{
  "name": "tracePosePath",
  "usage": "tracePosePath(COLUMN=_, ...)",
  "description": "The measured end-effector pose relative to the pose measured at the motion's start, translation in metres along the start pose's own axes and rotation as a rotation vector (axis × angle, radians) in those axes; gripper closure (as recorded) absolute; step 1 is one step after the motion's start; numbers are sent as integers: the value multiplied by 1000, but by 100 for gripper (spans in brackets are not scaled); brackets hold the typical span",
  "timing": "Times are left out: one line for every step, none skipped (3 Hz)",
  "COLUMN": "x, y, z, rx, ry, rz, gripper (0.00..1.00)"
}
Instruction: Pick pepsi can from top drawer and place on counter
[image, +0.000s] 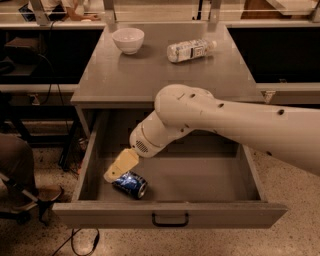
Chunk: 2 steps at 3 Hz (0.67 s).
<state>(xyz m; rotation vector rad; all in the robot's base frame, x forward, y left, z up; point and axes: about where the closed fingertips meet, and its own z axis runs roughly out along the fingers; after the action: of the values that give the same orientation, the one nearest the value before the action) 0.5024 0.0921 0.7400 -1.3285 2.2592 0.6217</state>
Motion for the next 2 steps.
tracePosePath(x=1, y=-2, z=5, rx=31, ry=11, rz=-12, gripper=0)
tracePosePath(x=8, y=-17, z=26, rx=95, ry=43, rz=-24, gripper=0)
